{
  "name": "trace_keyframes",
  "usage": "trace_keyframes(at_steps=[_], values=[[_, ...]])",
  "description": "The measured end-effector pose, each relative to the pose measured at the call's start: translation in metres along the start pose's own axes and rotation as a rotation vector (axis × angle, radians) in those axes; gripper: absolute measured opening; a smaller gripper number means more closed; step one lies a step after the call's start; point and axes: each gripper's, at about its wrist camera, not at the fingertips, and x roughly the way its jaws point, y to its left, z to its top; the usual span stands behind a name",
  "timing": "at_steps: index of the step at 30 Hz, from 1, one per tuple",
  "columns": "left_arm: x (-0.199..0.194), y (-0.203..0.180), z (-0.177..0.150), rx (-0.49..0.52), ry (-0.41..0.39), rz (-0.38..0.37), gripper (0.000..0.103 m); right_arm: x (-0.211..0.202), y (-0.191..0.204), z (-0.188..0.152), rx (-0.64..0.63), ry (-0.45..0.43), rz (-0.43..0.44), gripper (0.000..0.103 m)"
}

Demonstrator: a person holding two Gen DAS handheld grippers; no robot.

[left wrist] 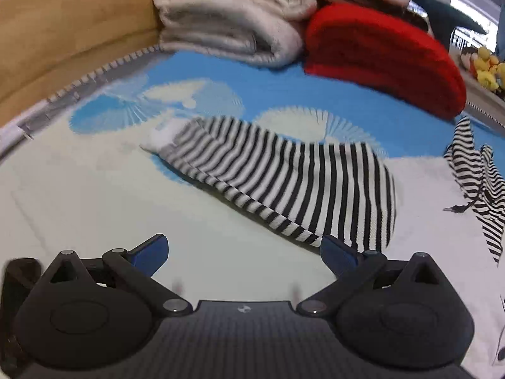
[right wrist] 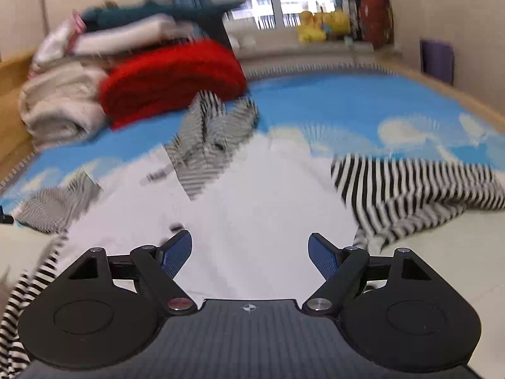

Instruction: Fold small clothes

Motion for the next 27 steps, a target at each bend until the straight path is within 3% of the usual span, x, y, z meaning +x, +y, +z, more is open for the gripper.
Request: trace_keyframes(at_steps=[3, 9, 15, 23, 27], values=[[0.020, -0.001, 0.005, -0.003, 0.012, 0.006, 0.103, 0.015, 0.008, 0.002, -0.021, 0.001, 0.010, 0.082], [0.048, -0.005, 0.011, 0.007, 0.016, 0.017, 0.103, 0.043, 0.019, -0.009, -0.184, 0.009, -0.113, 0.082], [0.064, 0.000, 0.017, -0.026, 0.032, 0.019, 0.103, 0.058, 0.013, -0.013, -0.170, 0.042, -0.146, 0.082], [0.079, 0.005, 0.013, 0.070, 0.043, 0.052, 0.103, 0.065, 0.018, -0.020, -0.208, 0.055, -0.165, 0.082], [0.086, 0.015, 0.013, 0.059, 0.053, 0.051, 0.103, 0.068, 0.023, -0.022, -0.227, 0.053, -0.168, 0.082]])
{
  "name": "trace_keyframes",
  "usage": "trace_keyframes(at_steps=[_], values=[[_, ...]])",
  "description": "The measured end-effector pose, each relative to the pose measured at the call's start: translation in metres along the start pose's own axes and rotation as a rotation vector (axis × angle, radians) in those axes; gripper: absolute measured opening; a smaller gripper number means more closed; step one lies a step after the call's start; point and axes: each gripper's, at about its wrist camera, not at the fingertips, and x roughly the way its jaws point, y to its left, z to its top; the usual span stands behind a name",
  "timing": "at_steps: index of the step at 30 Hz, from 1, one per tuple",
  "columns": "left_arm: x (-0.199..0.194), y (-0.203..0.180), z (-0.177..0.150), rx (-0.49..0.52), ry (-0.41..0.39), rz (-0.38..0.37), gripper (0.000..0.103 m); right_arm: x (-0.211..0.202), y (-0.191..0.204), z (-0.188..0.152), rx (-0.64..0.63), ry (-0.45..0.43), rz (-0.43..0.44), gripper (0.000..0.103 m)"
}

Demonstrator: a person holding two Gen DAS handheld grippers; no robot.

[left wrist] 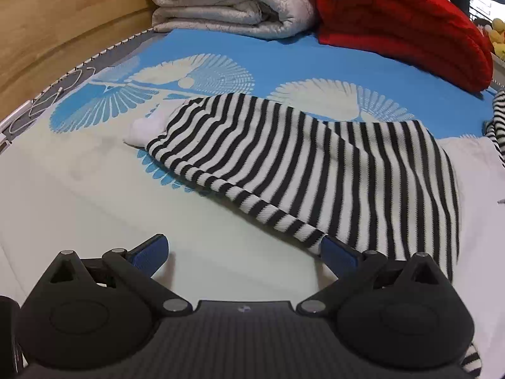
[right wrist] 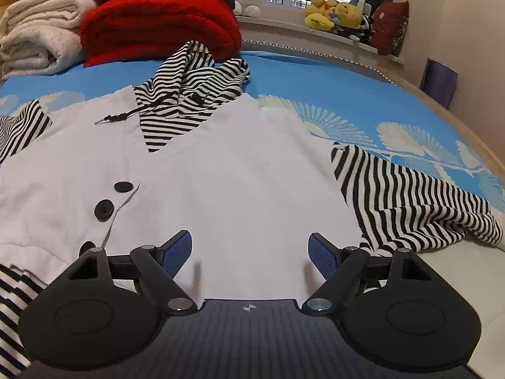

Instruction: Fold small clothes

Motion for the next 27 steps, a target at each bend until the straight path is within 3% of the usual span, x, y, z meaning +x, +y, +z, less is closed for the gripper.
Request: trace_keyframes(at_steps=[2, 7, 11, 13, 14, 15, 19, 22, 24, 27], values=[[0.008, 0.009, 0.005, -0.050, 0.022, -0.005, 0.103, 0.001, 0.003, -0.001, -0.014, -0.004, -0.011, 0.082], [0.038, 0.060, 0.027, -0.330, 0.068, -0.042, 0.103, -0.001, 0.008, -0.002, -0.046, -0.034, -0.039, 0.082], [0.052, 0.084, 0.041, -0.504, 0.035, -0.169, 0.102, 0.000, 0.010, -0.004, -0.056, -0.032, -0.054, 0.082], [0.056, 0.088, 0.046, -0.546, 0.013, -0.218, 0.087, 0.001, 0.010, -0.004, -0.070, -0.028, -0.060, 0.082], [0.058, 0.089, 0.048, -0.552, 0.007, -0.241, 0.040, 0.001, 0.010, -0.005, -0.074, -0.027, -0.058, 0.082], [0.062, 0.088, 0.053, -0.551, 0.037, -0.238, 0.005, 0.000, 0.011, -0.005, -0.078, -0.028, -0.053, 0.082], [0.054, 0.089, 0.059, -0.570, 0.058, -0.118, 0.004, -0.004, 0.015, -0.003, -0.106, -0.039, -0.030, 0.082], [0.018, 0.069, 0.079, -0.489, -0.023, -0.073, 0.004, -0.013, 0.015, 0.000, -0.103, -0.053, 0.001, 0.082], [-0.022, 0.026, 0.104, -0.348, -0.103, -0.100, 0.004, -0.021, 0.015, 0.003, -0.088, -0.066, 0.021, 0.082], [-0.084, -0.061, 0.124, -0.152, -0.211, -0.247, 0.004, -0.029, 0.015, 0.007, -0.065, -0.077, 0.048, 0.082]])
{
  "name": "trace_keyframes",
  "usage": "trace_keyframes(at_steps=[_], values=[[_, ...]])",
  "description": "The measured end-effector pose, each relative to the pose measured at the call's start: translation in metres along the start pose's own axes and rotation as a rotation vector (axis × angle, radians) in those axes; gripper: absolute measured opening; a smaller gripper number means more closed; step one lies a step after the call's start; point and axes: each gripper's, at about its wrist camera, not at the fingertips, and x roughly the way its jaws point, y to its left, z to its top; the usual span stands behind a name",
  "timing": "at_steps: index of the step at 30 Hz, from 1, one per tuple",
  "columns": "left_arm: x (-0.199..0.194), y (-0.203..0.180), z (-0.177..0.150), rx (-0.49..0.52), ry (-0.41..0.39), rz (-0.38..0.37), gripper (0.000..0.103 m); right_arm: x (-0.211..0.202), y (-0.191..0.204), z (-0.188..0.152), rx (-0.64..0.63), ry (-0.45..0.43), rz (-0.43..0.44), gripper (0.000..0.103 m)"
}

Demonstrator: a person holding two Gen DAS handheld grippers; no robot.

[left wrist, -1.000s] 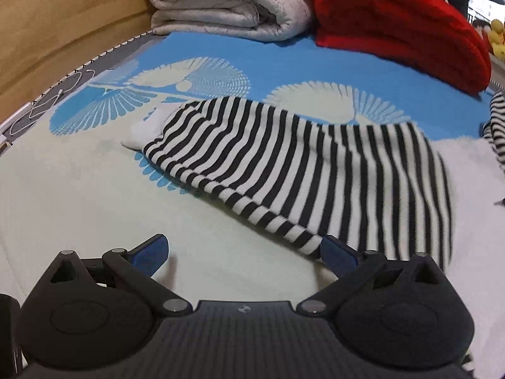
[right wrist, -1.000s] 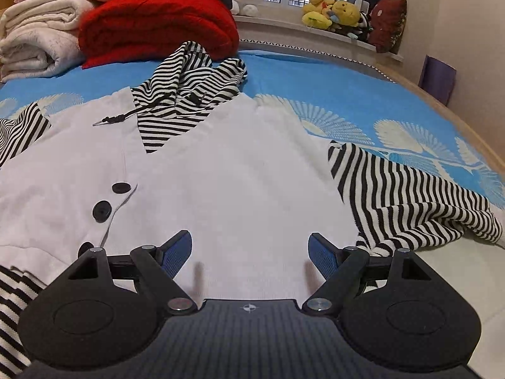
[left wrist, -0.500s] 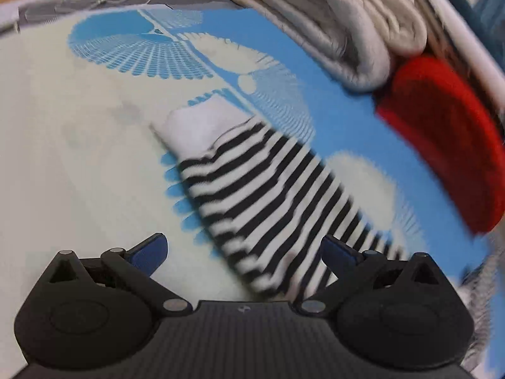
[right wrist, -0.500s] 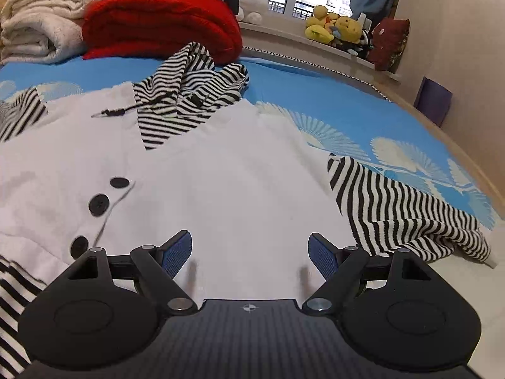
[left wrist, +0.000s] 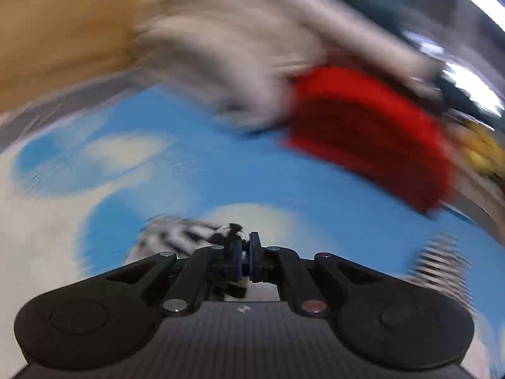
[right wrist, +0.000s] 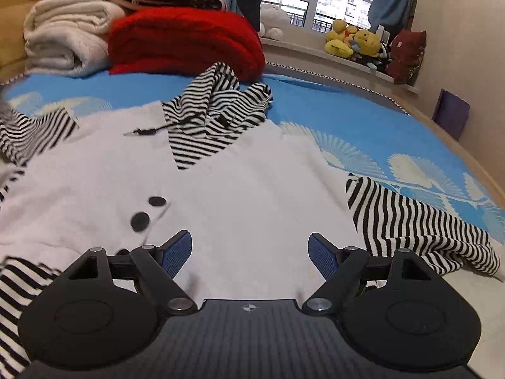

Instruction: Fold small clothes

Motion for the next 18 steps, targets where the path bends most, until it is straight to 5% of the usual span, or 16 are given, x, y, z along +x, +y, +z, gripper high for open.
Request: trace_keyframes(at_steps=[2, 4, 5, 6, 9, 11, 15, 18], values=[[-0.026, -0.085, -0.018, 0.141, -0.003, -0.194, 0.004, -0.003, 0.000, 0.001, 0.011, 0.003, 0.009, 0.082], [-0.041, -0.154, -0.060, 0.277, 0.083, -0.395, 0.024, -0.004, -0.004, 0.003, 0.034, 0.011, 0.011, 0.082], [-0.045, -0.181, -0.087, 0.345, 0.142, -0.469, 0.069, -0.004, -0.006, 0.004, 0.047, 0.019, 0.011, 0.082], [-0.047, -0.206, -0.118, 0.431, 0.207, -0.499, 0.103, -0.004, -0.009, 0.005, 0.062, 0.028, 0.013, 0.082], [-0.061, -0.229, -0.201, 0.741, 0.201, -0.364, 0.101, 0.000, -0.022, 0.006, 0.125, 0.075, 0.012, 0.082], [-0.070, -0.205, -0.223, 0.819, 0.176, -0.277, 0.102, 0.000, -0.033, 0.007, 0.184, 0.097, 0.024, 0.082], [-0.079, -0.123, -0.203, 0.671, 0.239, -0.100, 0.103, -0.003, -0.049, 0.009, 0.307, 0.107, 0.076, 0.082], [-0.090, -0.066, -0.182, 0.545, 0.201, 0.070, 0.103, -0.003, -0.053, 0.011, 0.380, 0.102, 0.126, 0.082]])
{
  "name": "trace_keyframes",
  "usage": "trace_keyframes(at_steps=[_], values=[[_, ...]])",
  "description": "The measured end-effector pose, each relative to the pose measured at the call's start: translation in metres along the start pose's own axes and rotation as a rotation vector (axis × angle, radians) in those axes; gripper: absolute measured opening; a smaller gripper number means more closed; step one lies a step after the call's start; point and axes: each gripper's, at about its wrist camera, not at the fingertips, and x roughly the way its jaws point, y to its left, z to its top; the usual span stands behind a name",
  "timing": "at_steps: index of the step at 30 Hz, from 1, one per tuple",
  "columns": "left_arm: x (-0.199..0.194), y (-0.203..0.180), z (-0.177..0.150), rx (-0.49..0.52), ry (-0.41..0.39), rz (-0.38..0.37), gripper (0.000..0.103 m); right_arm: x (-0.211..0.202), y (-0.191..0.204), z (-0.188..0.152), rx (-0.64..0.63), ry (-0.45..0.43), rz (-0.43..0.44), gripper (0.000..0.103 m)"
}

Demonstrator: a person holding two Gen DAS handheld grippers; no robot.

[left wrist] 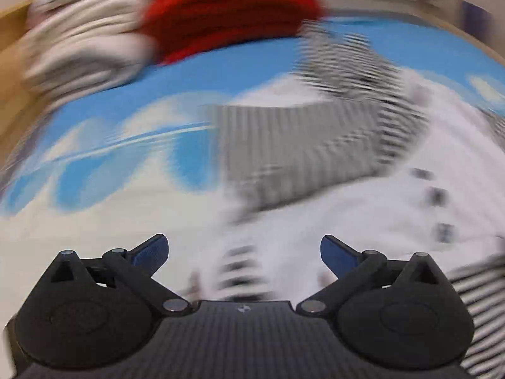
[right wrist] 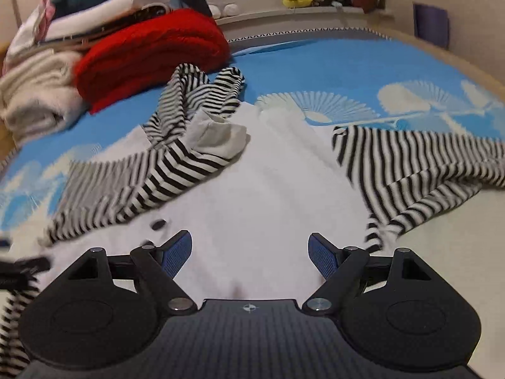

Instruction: Fold small clothes

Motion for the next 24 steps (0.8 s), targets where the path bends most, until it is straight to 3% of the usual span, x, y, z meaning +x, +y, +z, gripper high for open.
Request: trace_keyframes(at_steps=[4, 9, 13, 19, 21, 24], values=[[0.006, 0.034, -0.011, -0.109, -0.006, 0.079, 0.103, -0.003, -0.008, 0.011, 0.110, -0.041, 0.110, 0.082], [0.023, 0.044, -0.003, -0.144, 0.035, 0.154, 0.103, 0.041, 0.005, 0.065, 0.158, 0.054, 0.111, 0.082], [0.031, 0.043, 0.014, -0.166, 0.035, 0.155, 0.103, 0.096, 0.047, 0.111, 0.146, 0.033, -0.029, 0.084], [0.039, 0.053, 0.022, -0.253, 0.075, 0.037, 0.103, 0.166, 0.121, 0.130, 0.026, -0.078, -0.272, 0.086], [0.036, 0.053, 0.022, -0.255, 0.067, 0.034, 0.103, 0.184, 0.126, 0.124, -0.037, -0.062, -0.296, 0.087], [0.033, 0.053, 0.021, -0.249, 0.055, 0.054, 0.103, 0.203, 0.115, 0.103, -0.158, 0.046, -0.360, 0.087]])
